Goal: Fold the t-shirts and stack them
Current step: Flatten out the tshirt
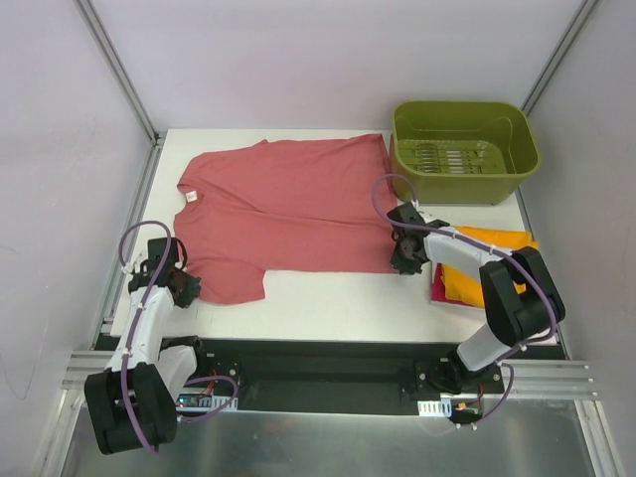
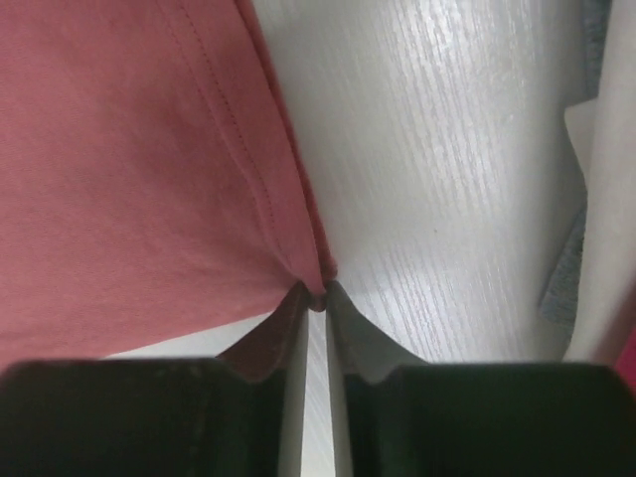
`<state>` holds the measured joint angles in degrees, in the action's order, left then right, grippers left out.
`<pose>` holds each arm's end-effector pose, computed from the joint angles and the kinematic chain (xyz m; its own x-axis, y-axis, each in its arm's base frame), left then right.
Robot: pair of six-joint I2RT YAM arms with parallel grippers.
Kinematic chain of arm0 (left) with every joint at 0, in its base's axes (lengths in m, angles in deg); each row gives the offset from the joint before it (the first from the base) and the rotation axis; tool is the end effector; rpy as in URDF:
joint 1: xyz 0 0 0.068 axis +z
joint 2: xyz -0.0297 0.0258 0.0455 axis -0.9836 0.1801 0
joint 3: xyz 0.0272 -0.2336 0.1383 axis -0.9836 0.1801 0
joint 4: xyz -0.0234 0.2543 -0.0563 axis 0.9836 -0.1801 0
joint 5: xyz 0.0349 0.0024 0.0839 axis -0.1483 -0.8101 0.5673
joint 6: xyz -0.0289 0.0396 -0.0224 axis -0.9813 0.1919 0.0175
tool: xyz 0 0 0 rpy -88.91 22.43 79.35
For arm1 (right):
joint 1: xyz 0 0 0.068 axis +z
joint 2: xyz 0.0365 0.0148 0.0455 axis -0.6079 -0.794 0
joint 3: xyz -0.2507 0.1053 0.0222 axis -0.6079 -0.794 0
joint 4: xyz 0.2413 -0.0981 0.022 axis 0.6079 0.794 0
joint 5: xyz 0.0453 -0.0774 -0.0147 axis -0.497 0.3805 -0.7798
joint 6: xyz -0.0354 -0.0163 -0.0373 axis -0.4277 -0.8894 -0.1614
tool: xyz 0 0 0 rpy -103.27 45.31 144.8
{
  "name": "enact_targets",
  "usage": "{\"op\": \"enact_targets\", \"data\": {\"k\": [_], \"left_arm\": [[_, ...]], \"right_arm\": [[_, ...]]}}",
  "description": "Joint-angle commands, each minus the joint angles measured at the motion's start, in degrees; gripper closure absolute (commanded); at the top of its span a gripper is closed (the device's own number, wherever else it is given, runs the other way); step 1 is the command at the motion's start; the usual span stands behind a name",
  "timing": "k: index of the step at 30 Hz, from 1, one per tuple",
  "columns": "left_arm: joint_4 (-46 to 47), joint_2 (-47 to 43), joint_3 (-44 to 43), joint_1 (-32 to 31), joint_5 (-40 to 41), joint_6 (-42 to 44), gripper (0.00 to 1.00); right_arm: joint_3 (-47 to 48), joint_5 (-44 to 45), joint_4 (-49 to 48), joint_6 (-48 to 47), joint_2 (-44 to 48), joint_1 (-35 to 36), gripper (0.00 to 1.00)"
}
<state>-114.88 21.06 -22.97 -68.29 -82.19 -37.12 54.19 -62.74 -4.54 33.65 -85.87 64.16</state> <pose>0.1622 0.0367 0.1831 -0.3463 -0.8369 -0.4238 -0.7935 0.5023 -0.3435 0.2651 0.1249 0.1650 -0.8901 0.0575 -0.4522 0.0563 0.9983 0.0161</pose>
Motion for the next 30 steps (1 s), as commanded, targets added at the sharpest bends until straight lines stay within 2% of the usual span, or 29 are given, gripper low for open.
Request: {"op": "enact_targets", "data": {"k": [1, 5, 10, 12, 21, 28, 30], "left_arm": [[0.89, 0.16, -2.56, 0.18, 1.94, -0.23, 1.0], [1.15, -0.89, -8.45, 0.18, 0.71, 0.12, 1.0], [1.94, -5.1, -19.68, 0.27, 0.28, 1.26, 1.0], [3.35, -6.08, -23.74, 0.18, -0.96, 4.77, 1.0], [5.11, -6.96, -52.21, 0.27, -6.41, 14.36, 1.0], [5.29, -2.84, -77.67, 0.18, -12.12, 21.47, 1.0], [5.29, -2.22, -82.1, 0.18, -12.74, 23.5, 1.0]], "right_arm": [[2.2, 0.6, -4.18, -2.38, -2.73, 0.18, 0.99], [5.37, 2.09, -3.92, -8.97, 1.03, 0.35, 0.99], [9.59, 6.14, -3.39, -16.7, 13.07, 0.52, 0.99], [11.87, 6.23, -3.65, -18.73, 18.41, 0.44, 0.99], [25.58, 6.84, -2.25, -27.79, 33.55, 0.53, 0.99], [40.51, -1.67, 5.02, -32.36, 38.49, 0.61, 0.99], [46.05, -3.86, 6.88, -32.89, 39.45, 0.61, 0.99]]}}
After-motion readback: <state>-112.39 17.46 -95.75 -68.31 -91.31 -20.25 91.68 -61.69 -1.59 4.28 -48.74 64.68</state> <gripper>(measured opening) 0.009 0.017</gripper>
